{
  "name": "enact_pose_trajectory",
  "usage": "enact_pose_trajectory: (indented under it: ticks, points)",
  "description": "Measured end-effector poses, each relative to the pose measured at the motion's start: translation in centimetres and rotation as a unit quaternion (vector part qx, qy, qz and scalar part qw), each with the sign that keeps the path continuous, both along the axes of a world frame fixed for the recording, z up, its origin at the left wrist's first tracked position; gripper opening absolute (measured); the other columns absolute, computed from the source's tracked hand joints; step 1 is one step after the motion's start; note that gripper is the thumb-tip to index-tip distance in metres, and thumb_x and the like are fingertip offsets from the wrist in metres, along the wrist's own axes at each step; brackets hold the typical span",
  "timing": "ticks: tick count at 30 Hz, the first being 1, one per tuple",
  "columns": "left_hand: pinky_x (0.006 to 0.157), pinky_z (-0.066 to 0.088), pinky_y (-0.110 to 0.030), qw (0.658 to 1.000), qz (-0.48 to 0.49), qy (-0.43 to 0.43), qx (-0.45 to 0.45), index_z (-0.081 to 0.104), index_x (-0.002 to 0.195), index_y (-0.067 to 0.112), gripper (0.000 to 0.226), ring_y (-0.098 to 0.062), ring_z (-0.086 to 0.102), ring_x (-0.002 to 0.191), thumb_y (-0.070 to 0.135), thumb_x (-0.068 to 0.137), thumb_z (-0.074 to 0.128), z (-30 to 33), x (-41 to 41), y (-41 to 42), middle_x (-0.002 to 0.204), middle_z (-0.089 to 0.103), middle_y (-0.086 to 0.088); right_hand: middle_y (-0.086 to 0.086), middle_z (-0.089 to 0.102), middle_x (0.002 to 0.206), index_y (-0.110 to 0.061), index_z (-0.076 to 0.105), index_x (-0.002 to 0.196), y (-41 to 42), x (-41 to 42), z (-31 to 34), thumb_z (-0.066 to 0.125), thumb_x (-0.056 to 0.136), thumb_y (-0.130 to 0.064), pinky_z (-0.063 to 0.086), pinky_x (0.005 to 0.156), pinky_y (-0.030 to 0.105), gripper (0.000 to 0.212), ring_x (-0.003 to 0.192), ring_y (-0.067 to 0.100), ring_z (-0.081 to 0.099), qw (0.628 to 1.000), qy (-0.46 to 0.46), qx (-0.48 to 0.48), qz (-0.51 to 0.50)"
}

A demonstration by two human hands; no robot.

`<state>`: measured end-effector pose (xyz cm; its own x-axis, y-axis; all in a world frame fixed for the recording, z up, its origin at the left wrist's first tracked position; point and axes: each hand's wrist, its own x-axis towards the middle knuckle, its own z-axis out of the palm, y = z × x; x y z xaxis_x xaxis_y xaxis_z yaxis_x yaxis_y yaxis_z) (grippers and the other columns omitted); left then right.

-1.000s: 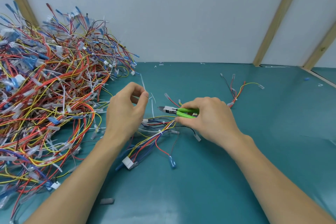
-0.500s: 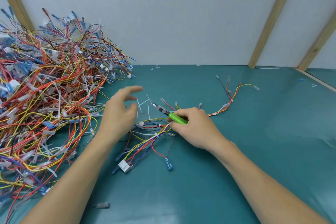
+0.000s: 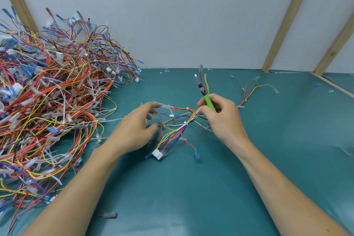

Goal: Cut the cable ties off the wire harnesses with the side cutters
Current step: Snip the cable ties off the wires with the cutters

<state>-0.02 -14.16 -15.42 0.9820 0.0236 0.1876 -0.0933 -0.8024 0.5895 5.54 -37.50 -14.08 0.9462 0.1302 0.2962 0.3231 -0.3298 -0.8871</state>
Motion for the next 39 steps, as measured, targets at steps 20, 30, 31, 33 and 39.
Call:
enact_pose_trajectory:
  ticks: [20,30,31,33,39]
  points:
    - [0.078,0.045,-0.035,0.811,-0.112,0.147,-0.555,0.067,0.124,0.004,0.056,-0.020,0.060,0.082,0.035,0.079,0.053,2.6,-0.3,0.0,0.097,0.067,-0.008,-0.002,0.060,0.070,-0.020,0.053,0.079,-0.7,0.3,1.0,0.044,0.083,0.012,0.040,0.050,0.023,0.034,0.056,0.012,0.050,0.966,0.148,0.190,0.089]
    - [0.060,0.039,-0.008,0.927,0.094,-0.102,-0.348,0.080,0.088,0.019,0.012,-0.002,0.052,0.066,0.028,0.090,0.073,1.5,0.1,-1.5,0.072,0.073,0.004,-0.007,0.070,0.072,-0.030,0.072,0.096,-1.1,0.7,0.6,0.062,0.077,-0.028,0.048,0.064,0.032,0.022,0.064,0.017,0.062,0.995,-0.012,-0.066,-0.070]
    - [0.059,0.039,-0.011,0.933,0.097,-0.091,-0.336,0.080,0.087,0.020,0.011,-0.004,0.051,0.065,0.027,0.090,0.073,1.4,0.2,-1.3,0.071,0.072,0.001,-0.006,0.066,0.068,-0.026,0.071,0.094,-1.3,0.8,0.8,0.061,0.076,-0.030,0.044,0.062,0.032,0.022,0.061,0.016,0.057,0.991,-0.049,-0.064,-0.111]
    - [0.054,0.034,-0.018,0.950,0.089,-0.052,-0.295,0.078,0.083,0.021,0.010,-0.007,0.044,0.057,0.025,0.090,0.073,0.9,0.4,-1.3,0.060,0.061,0.006,-0.001,0.061,0.065,-0.023,0.066,0.085,-1.7,0.7,1.4,0.060,0.076,-0.033,0.041,0.059,0.034,0.015,0.059,0.018,0.052,0.985,-0.098,-0.020,-0.142]
    - [0.075,0.053,-0.030,0.992,0.051,0.022,-0.111,0.077,0.086,0.025,0.003,-0.013,0.068,0.076,0.023,0.087,0.075,-0.3,0.1,-2.1,0.077,0.075,0.008,0.006,0.070,0.072,-0.018,0.068,0.078,-0.7,-0.6,2.0,0.066,0.078,-0.040,0.055,0.072,0.050,0.022,0.071,0.031,0.065,0.997,-0.057,-0.020,-0.042]
